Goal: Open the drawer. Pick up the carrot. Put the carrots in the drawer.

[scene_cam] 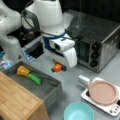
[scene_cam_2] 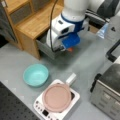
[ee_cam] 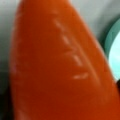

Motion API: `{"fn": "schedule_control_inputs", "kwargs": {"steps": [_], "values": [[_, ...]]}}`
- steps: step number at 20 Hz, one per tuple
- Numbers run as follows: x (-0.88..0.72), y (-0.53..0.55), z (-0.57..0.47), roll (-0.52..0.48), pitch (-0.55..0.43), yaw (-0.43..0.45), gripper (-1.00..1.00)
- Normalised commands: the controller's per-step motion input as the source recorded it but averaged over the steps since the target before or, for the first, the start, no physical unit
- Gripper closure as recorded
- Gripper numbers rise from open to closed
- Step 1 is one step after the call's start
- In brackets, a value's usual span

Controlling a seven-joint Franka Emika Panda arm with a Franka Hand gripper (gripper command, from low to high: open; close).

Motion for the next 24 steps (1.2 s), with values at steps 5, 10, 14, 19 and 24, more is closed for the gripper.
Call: {"fn": "schedule_control_inputs", "kwargs": {"steps": [5, 10, 14, 19, 24], "values": [[0.07, -0.17, 0.08, 0.192, 0.146, 0.119, 1.00], [0.07, -0.23, 0.08, 0.191, 0.121, 0.114, 1.00], [0.05, -0.19, 0.05, 0.217, 0.113, 0.053, 1.00], [0.02, -0.15, 0.01, 0.215, 0.096, 0.021, 1.00], [0.03, -0.18, 0.00, 0.175, 0.088, 0.069, 1.00]]}}
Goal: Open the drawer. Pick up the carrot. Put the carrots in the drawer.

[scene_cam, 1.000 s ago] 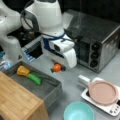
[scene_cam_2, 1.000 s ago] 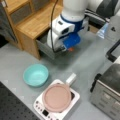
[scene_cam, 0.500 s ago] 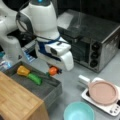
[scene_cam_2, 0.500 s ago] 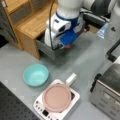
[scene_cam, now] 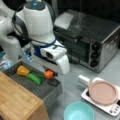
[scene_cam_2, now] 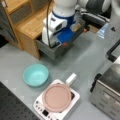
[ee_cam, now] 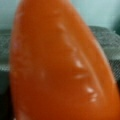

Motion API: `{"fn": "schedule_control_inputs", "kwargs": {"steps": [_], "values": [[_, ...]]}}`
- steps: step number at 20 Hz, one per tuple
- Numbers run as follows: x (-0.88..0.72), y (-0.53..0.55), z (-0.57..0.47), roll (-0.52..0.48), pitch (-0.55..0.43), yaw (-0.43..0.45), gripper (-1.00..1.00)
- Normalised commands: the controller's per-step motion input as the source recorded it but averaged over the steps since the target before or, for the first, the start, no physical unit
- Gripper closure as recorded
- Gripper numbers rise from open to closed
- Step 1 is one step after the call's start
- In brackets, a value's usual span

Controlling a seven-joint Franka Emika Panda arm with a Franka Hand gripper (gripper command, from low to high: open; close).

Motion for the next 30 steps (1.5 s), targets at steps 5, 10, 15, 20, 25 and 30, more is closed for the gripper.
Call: {"fn": "schedule_control_inputs", "kwargs": {"steps": [5, 10, 15, 20, 25, 30], "values": [[0.07, -0.17, -0.01, 0.145, 0.077, 0.114, 1.00], [0.09, -0.16, -0.04, 0.127, 0.058, 0.093, 1.00], [0.06, -0.13, -0.02, 0.116, 0.060, 0.112, 1.00], [0.01, -0.11, 0.02, 0.139, 0.057, 0.087, 1.00], [-0.03, -0.10, 0.00, 0.144, 0.042, 0.051, 1.00], [-0.04, -0.12, -0.03, 0.172, 0.016, 0.031, 1.00]]}}
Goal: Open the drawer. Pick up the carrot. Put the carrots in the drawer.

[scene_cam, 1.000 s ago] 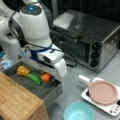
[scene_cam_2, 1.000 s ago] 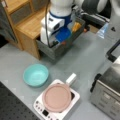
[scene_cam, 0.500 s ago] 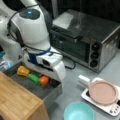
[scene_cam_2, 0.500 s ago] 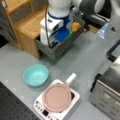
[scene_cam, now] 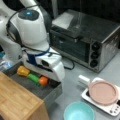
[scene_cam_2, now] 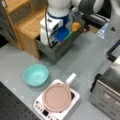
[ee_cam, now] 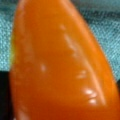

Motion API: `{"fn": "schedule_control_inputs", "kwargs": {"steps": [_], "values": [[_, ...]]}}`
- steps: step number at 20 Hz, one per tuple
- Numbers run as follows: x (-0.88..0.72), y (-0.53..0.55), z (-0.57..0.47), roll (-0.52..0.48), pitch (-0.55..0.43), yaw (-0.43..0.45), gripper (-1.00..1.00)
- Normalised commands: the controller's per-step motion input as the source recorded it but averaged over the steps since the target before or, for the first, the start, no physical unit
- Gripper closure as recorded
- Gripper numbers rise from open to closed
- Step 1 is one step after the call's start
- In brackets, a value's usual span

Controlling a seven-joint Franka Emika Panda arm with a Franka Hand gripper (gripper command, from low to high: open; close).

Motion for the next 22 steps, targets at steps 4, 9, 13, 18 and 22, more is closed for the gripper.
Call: {"fn": "schedule_control_inputs", "kwargs": {"steps": [4, 9, 13, 18, 22], "values": [[-0.03, -0.12, 0.01, 0.167, 0.008, 0.039, 1.00], [-0.02, -0.09, 0.02, 0.169, -0.022, 0.052, 1.00], [0.01, -0.09, 0.02, 0.174, -0.043, 0.027, 1.00], [0.03, -0.11, 0.01, 0.188, -0.064, 0.013, 1.00], [0.06, -0.10, 0.00, 0.185, -0.077, 0.027, 1.00]]}}
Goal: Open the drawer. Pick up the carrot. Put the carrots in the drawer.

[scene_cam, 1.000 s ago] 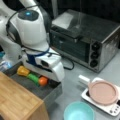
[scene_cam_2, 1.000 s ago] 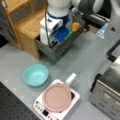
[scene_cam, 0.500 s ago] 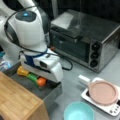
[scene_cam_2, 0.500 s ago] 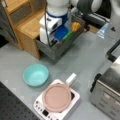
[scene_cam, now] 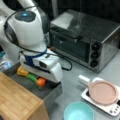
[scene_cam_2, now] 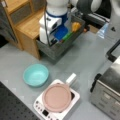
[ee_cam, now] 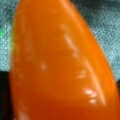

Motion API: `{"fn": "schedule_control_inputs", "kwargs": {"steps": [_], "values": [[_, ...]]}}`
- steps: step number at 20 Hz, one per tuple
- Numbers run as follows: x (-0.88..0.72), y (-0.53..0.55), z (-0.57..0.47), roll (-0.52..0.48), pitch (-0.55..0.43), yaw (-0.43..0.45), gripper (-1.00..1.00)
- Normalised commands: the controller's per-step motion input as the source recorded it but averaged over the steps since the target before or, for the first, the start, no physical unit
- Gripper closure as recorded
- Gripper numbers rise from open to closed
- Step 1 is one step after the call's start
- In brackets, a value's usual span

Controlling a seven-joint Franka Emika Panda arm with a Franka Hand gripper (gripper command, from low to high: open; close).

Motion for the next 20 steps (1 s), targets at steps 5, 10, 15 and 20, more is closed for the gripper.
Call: {"fn": "schedule_control_inputs", "kwargs": {"steps": [5, 10, 15, 20], "values": [[0.09, -0.09, -0.06, 0.229, -0.100, 0.028, -1.00], [0.06, -0.10, -0.06, 0.189, -0.081, -0.009, -1.00], [0.03, -0.11, 0.00, 0.154, -0.070, -0.026, -1.00], [0.02, -0.10, 0.02, 0.151, -0.070, -0.031, -1.00]]}}
